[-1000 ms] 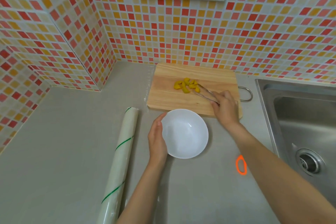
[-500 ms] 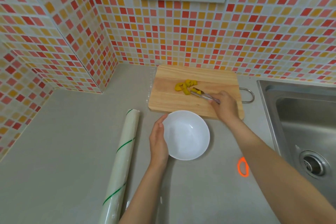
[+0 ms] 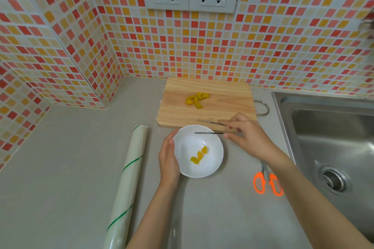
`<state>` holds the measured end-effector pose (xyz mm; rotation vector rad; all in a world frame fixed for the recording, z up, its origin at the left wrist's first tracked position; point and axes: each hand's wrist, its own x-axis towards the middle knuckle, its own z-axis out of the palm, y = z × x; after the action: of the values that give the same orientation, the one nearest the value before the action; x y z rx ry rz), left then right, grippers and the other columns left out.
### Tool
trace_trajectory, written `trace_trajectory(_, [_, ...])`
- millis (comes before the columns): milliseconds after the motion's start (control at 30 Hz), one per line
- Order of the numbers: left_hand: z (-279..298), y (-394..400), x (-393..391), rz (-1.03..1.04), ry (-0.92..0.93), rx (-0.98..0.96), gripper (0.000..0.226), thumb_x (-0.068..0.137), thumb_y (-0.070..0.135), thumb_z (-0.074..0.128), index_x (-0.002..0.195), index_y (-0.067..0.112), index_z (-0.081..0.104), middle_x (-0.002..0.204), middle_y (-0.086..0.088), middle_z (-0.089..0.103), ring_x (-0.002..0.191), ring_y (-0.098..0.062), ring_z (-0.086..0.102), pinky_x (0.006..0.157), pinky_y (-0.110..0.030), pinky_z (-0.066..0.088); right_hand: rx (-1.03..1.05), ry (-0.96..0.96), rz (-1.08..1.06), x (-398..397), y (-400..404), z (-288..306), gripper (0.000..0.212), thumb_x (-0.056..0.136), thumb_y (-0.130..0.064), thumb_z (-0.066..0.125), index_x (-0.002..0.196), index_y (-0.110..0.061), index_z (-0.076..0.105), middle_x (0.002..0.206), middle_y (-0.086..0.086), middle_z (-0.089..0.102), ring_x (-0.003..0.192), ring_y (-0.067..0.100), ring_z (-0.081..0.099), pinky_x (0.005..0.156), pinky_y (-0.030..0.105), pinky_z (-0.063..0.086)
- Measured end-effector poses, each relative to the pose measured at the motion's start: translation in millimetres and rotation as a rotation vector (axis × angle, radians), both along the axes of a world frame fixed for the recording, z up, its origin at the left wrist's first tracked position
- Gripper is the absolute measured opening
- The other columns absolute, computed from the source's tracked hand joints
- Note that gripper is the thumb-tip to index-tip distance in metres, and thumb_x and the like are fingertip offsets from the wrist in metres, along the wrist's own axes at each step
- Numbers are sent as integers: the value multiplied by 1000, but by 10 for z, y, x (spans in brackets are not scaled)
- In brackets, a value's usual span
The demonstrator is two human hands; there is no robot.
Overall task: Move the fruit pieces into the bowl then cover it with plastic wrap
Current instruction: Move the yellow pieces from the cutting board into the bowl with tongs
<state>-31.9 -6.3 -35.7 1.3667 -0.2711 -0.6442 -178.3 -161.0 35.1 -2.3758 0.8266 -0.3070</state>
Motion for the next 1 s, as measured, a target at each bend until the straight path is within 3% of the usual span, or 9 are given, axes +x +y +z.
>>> trace_trajectory(67, [2,2,-11,6,-3,4,28,99,22,39,102,31,65,100,17,69,91,6,64,72,-10,50,2,-37,-69,142,-126,-10,41,83,-20,66,124,-21,60,88,-4,49,82,8,51,79,25,39])
trace_trajectory(200, [21,4,-24,8,-1,4,27,99,23,39,103,32,65,104,15,68,94,4,64,76,-13,51,-29,56,-223,495,-332,-178,39,86,-24,61,124,-20,60,96,10,53,99,29,55,78,31,41])
trace_trajectory(300, [18,9,-26,6,7,4,27,99,23,39,104,32,65,107,14,68,98,-1,64,81,-18,51,-21,130,-254,725,-367,-359,38,88,-25,57,125,-19,59,110,18,55,108,34,53,81,33,44])
trace_trajectory(433, [13,23,-31,-2,1,0,23,97,27,43,104,31,64,106,12,68,96,2,64,77,-14,51,-20,149,-313,890,-344,-512,39,89,-24,55,127,-18,56,115,21,52,112,35,51,88,36,45])
trace_trajectory(633, [-16,30,-32,-7,3,-8,24,95,30,44,110,25,63,110,6,68,103,-9,64,85,-22,52,-56,96,-404,986,-352,-553,31,91,-18,51,120,-18,63,113,18,55,106,36,54,85,39,46])
trace_trajectory(867, [20,29,-37,-10,-9,-5,21,96,26,45,107,28,63,106,13,68,97,1,64,77,-11,50,-52,-9,-345,711,-256,-491,30,90,-15,55,117,-18,65,98,14,59,91,31,57,65,29,35])
trace_trajectory(1000, [23,33,-41,-4,-22,-9,21,96,26,44,105,29,63,106,13,66,92,7,63,75,-9,49,-42,-163,-237,387,-17,-328,29,85,-10,62,113,-15,68,85,7,58,79,25,58,67,31,42])
